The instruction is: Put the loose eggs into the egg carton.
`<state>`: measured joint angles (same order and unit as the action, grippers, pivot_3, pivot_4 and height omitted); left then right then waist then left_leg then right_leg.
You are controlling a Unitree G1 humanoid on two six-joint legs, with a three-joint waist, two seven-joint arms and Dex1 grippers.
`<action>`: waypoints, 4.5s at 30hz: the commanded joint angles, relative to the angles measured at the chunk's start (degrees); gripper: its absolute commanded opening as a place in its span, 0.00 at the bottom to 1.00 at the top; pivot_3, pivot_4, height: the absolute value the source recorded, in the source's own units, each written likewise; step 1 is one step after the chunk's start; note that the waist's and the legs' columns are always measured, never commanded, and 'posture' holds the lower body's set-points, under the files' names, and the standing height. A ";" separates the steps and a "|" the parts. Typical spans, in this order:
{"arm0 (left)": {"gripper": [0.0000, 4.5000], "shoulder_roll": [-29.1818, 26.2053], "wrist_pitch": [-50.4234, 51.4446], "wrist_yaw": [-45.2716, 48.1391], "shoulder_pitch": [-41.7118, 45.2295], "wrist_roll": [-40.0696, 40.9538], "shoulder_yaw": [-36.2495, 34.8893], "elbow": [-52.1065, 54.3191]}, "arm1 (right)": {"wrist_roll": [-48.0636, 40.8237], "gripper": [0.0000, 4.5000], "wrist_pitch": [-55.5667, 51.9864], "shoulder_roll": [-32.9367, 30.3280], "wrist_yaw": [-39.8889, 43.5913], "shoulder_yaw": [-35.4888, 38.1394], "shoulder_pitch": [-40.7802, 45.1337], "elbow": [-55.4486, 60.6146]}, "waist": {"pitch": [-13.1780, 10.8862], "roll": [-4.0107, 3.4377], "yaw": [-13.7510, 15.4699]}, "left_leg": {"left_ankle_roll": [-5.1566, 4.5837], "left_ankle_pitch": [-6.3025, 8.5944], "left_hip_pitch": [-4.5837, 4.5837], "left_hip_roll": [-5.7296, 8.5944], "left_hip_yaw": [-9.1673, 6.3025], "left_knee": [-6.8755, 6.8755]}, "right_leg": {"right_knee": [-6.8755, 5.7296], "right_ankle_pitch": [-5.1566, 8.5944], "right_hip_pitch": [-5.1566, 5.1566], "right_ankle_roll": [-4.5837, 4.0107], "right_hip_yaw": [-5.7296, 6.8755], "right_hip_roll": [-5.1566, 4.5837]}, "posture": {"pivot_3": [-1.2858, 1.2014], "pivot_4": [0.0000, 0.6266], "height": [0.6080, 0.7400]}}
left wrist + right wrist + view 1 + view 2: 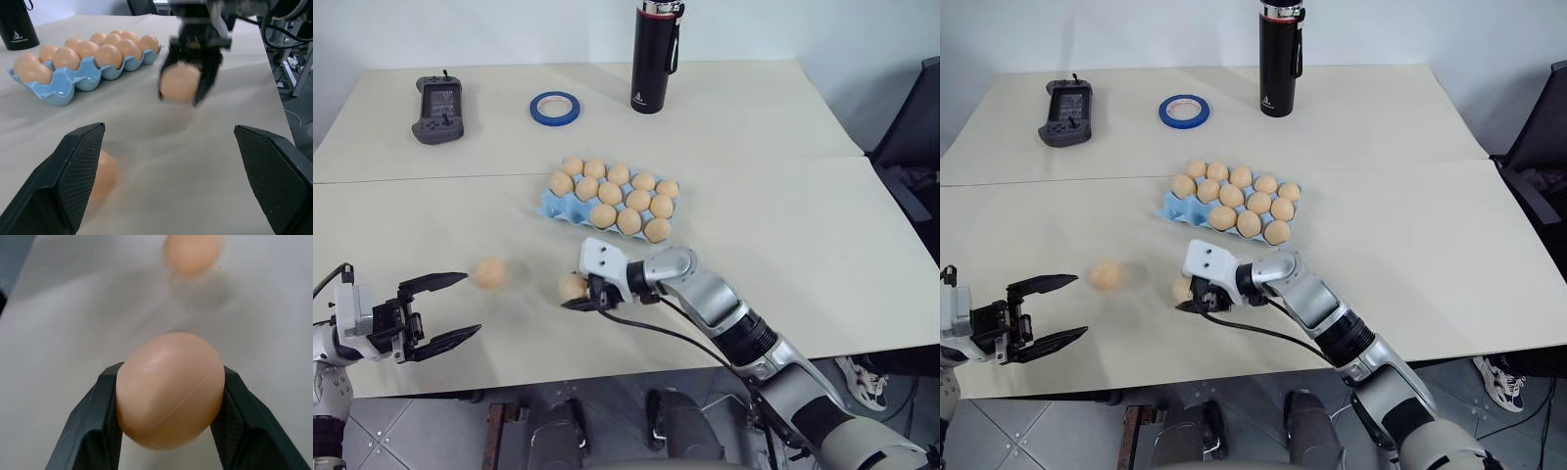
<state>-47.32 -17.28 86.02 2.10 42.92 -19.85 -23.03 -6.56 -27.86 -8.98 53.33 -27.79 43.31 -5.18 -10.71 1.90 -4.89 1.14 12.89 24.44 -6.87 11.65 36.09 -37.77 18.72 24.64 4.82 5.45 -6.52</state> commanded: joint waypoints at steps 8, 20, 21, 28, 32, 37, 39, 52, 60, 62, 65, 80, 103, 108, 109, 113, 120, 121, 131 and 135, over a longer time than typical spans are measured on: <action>1.00 1.94 -0.01 1.16 1.39 -1.67 -3.08 1.77 | 1.78 0.43 5.28 5.29 -14.92 13.06 16.14 -17.98 | 0.01 0.01 -0.10 | 0.03 -0.03 -0.01 -0.01 0.03 -0.03 | 0.00 -0.01 0.02 -0.04 0.02 -0.01 | 0.52 0.24 1.00; 1.00 2.90 0.10 0.27 1.94 -2.79 -3.91 2.51 | 4.66 0.43 15.62 11.29 -19.31 15.49 25.08 -39.06 | 0.00 -0.01 -1.51 | 0.45 -0.16 0.07 -0.05 0.22 -0.15 | -0.02 -0.02 0.09 -0.02 0.14 0.05 | 0.52 0.24 1.00; 1.00 2.96 0.10 0.10 1.91 -2.86 -3.96 2.61 | 4.81 0.51 15.88 11.51 -19.22 15.45 25.05 -39.25 | 0.00 -0.01 -1.57 | 0.45 -0.16 0.07 -0.05 0.22 -0.14 | -0.02 -0.02 0.09 -0.02 0.14 0.05 | 0.52 0.24 1.00; 1.00 3.36 -0.05 -0.46 2.09 -3.42 -4.48 2.69 | 5.34 1.00 16.55 11.76 -18.40 15.42 24.39 -38.74 | -0.01 -0.01 -1.56 | 0.48 -0.22 0.07 -0.05 0.14 -0.10 | -0.08 -0.02 0.06 -0.02 0.17 0.05 | 0.52 0.24 1.00; 1.00 3.74 -0.34 -1.50 2.20 -3.72 -5.00 2.98 | 5.21 1.00 17.16 10.81 -18.04 15.91 23.85 -37.39 | -0.01 -0.01 -1.55 | 0.49 -0.23 0.07 -0.05 0.09 -0.11 | -0.09 -0.02 0.06 -0.02 0.17 0.05 | 0.52 0.24 1.00; 1.00 4.34 -0.84 -6.90 1.37 -5.67 -6.23 5.28 | 3.22 1.00 16.71 6.90 -12.71 16.27 20.06 -28.27 | 0.00 0.00 -1.40 | 0.49 -0.23 0.07 -0.04 0.02 -0.13 | -0.07 -0.02 0.06 -0.02 0.17 0.03 | 0.52 0.24 1.00; 1.00 4.51 -0.47 -10.33 0.78 -6.50 -7.17 6.72 | 2.62 1.00 18.05 4.61 -10.32 16.06 17.05 -22.64 | 0.00 0.00 -1.33 | 0.48 -0.22 0.07 -0.04 -0.04 -0.14 | -0.03 -0.02 0.03 -0.02 0.19 0.02 | 0.52 0.24 1.00; 1.00 12.72 2.81 -36.36 -9.34 -10.85 -13.61 25.63 | -11.31 1.00 15.87 -16.05 11.35 20.96 -5.46 4.19 | -0.01 -0.01 -0.92 | 0.18 -0.07 -0.06 -0.04 -0.09 -0.11 | -0.03 -0.03 -0.10 0.00 0.19 0.02 | 0.52 0.24 1.00; 1.00 22.63 3.71 -50.25 -18.71 -15.60 -13.94 37.64 | -18.71 1.00 12.93 -23.07 16.65 25.61 -15.49 6.63 | -0.02 0.01 -0.07 | 0.01 -0.03 -0.18 -0.02 -0.08 -0.01 | 0.06 -0.01 -0.20 -0.04 0.12 -0.01 | 0.52 0.24 1.00; 1.00 24.76 3.32 -52.33 -20.80 -16.44 -13.95 39.33 | -18.76 1.00 12.83 -24.37 17.14 26.37 -17.09 6.02 | -0.02 0.01 0.13 | 0.01 -0.03 -0.22 0.00 -0.13 0.00 | 0.10 -0.01 -0.22 -0.11 0.11 -0.02 | 0.52 0.24 1.00; 1.00 26.98 3.43 -54.88 -22.90 -17.32 -13.62 41.26 | -18.88 1.00 12.79 -25.46 16.97 27.13 -18.07 5.37 | -0.02 0.02 0.22 | 0.17 0.06 -0.22 0.01 -0.15 0.03 | 0.19 -0.07 -0.25 -0.20 0.12 -0.04 | 0.52 0.24 1.00; 1.00 32.98 7.31 -62.33 -28.62 -22.38 -8.28 45.42 | -20.82 1.00 10.03 -26.38 15.99 28.09 -20.37 7.18 | -0.03 0.04 0.23 | 0.11 0.08 -0.21 0.09 -0.30 0.02 | 0.47 -0.16 -0.32 -0.23 0.10 -0.03 | 0.52 0.24 1.00; 0.91 29.10 8.18 -63.15 -4.31 -29.26 1.78 22.51 | -19.67 1.00 12.22 -24.00 12.51 26.44 -21.71 7.69 | -0.03 0.03 1.68 | -0.12 -0.07 -0.20 0.06 -0.27 0.04 | 0.32 -0.20 -0.28 -0.19 0.23 -0.01 | 0.52 0.24 1.00; 0.57 28.49 7.20 -61.45 -3.64 -28.97 2.21 21.25 | -19.60 1.00 13.19 -24.01 12.55 26.88 -22.45 7.23 | -0.03 0.03 1.92 | -0.12 -0.07 -0.19 0.07 -0.25 0.03 | 0.34 -0.21 -0.29 -0.19 0.23 -0.04 | 0.52 0.24 1.00; 0.50 28.41 7.21 -61.14 -3.68 -28.88 2.26 21.16 | -19.64 1.00 13.37 -24.08 12.65 26.97 -22.69 7.19 | -0.03 0.03 1.94 | -0.12 -0.07 -0.19 0.06 -0.25 0.03 | 0.34 -0.21 -0.29 -0.19 0.23 -0.03 | 0.52 0.24 1.00; 0.36 26.82 7.18 -59.58 -2.96 -28.89 2.25 21.08 | -21.02 1.00 14.59 -23.54 12.00 28.85 -24.70 7.60 | -0.03 0.03 1.98 | -0.12 -0.07 -0.19 0.05 -0.27 0.01 | 0.34 -0.21 -0.30 -0.19 0.29 -0.03 | 0.52 0.24 1.00; 0.35 21.54 10.66 -56.01 7.78 -27.45 2.98 17.08 | -22.48 1.00 15.66 -22.38 11.07 30.72 -28.32 9.31 | -0.03 0.03 2.44 | -0.02 -0.06 -0.19 0.05 -0.28 0.05 | 0.32 -0.27 -0.32 -0.23 0.34 -0.04 | 0.52 0.24 1.00; 0.35 20.85 10.85 -54.67 11.09 -27.25 3.60 14.70 | -22.39 1.00 15.64 -22.22 10.61 30.69 -28.68 9.73 | -0.03 0.02 2.58 | -0.02 -0.07 -0.19 0.06 -0.28 0.06 | 0.33 -0.29 -0.32 -0.22 0.34 -0.04 | 0.52 0.24 1.00; 0.35 22.16 6.55 -48.95 37.91 -29.86 8.97 -12.57 | -21.36 1.00 15.70 -20.99 6.52 29.96 -30.62 12.68 | -0.03 0.03 3.30 | -0.11 -0.21 -0.14 0.07 -0.06 0.04 | 0.32 -0.33 -0.31 -0.16 0.45 0.00 | 0.52 0.24 1.00; 0.35 26.05 4.53 -47.79 47.69 -30.78 10.32 -25.75 | -20.92 1.00 14.47 -20.00 2.43 29.46 -32.57 16.91 | -0.03 0.04 3.38 | -0.05 -0.22 -0.10 0.09 0.01 0.04 | 0.29 -0.34 -0.31 -0.13 0.54 0.05 | 0.52 0.24 1.00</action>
<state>-21.87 -10.86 37.42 48.01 12.74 -10.13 -46.35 -27.04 -13.07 -29.25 57.23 1.21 11.34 8.10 -10.74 1.93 -1.51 1.09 12.67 24.34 -6.78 11.65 36.14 -37.49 18.38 24.33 4.69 5.98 -6.47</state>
